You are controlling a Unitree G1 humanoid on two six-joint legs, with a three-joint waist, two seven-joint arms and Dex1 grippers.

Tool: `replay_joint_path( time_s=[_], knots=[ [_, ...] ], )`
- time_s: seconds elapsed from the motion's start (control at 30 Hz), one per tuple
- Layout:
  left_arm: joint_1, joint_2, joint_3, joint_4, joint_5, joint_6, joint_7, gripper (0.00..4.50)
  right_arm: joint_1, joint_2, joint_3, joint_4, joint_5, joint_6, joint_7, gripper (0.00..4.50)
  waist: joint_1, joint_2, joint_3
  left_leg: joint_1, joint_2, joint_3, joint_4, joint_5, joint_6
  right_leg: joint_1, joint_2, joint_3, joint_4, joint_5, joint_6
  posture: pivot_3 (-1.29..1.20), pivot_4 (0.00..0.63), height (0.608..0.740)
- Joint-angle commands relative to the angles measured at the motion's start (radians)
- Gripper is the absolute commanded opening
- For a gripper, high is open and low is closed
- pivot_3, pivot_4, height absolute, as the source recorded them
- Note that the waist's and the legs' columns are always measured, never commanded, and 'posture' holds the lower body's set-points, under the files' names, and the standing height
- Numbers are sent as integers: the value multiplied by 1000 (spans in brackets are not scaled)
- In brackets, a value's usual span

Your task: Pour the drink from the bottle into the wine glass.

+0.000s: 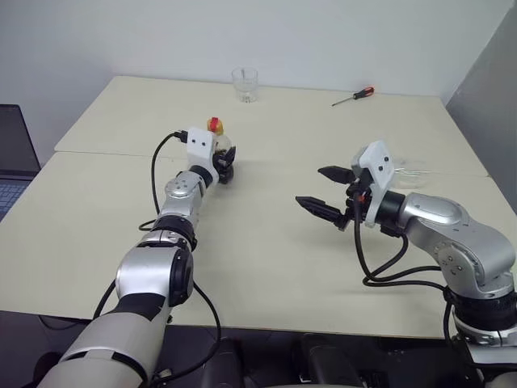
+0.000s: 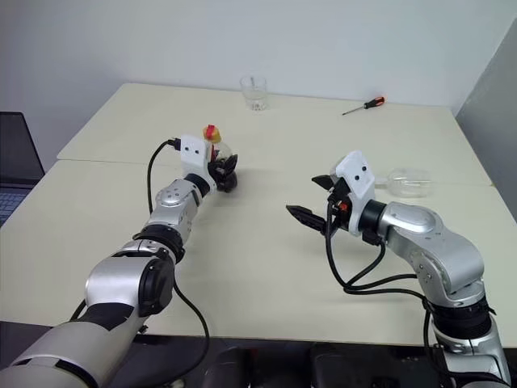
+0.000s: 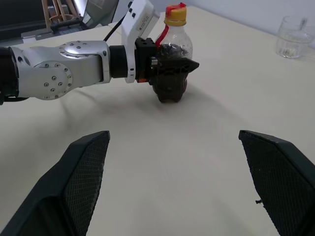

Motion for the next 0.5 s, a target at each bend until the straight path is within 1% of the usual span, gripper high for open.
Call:
replay_joint_path(
  time_s=[0.03, 0.17, 0.3, 0.4, 0.5],
  knots=[
    [12, 8, 34, -41, -35, -33, -63, 2119, -38, 14, -10, -10, -5, -32, -10, 4500, 0, 0, 0, 0, 0, 0, 0, 0, 0, 0, 0, 0, 0, 0, 0, 0, 150, 740],
    [61, -24, 52, -91, -73, -52, -147, 2049, -68, 32, -8, -19, 0, -30, -23, 4500, 1, 0, 0, 0, 0, 0, 0, 0, 0, 0, 0, 0, 0, 0, 0, 0, 150, 740],
    [185, -118, 65, -302, -163, -40, -217, 2048, -120, 71, -8, -28, 15, 24, -76, 4500, 2, 0, 0, 0, 0, 0, 1, 0, 0, 0, -1, 0, 1, 0, 0, 0, 150, 740],
    [291, -175, 18, -523, -191, 67, -240, 1989, -154, 96, -2, -35, 1, 72, -134, 4500, 5, 0, 0, 0, 0, -1, 1, 0, 0, 1, -2, -1, 1, 0, 0, 0, 150, 740],
    [378, -210, -47, -726, -195, 215, -228, 1974, -175, 117, 5, -54, -31, 64, -186, 4500, 4, 0, 0, 0, 0, -1, 2, 0, 0, 1, -1, -1, 2, 0, 0, 0, 150, 740]
  ],
)
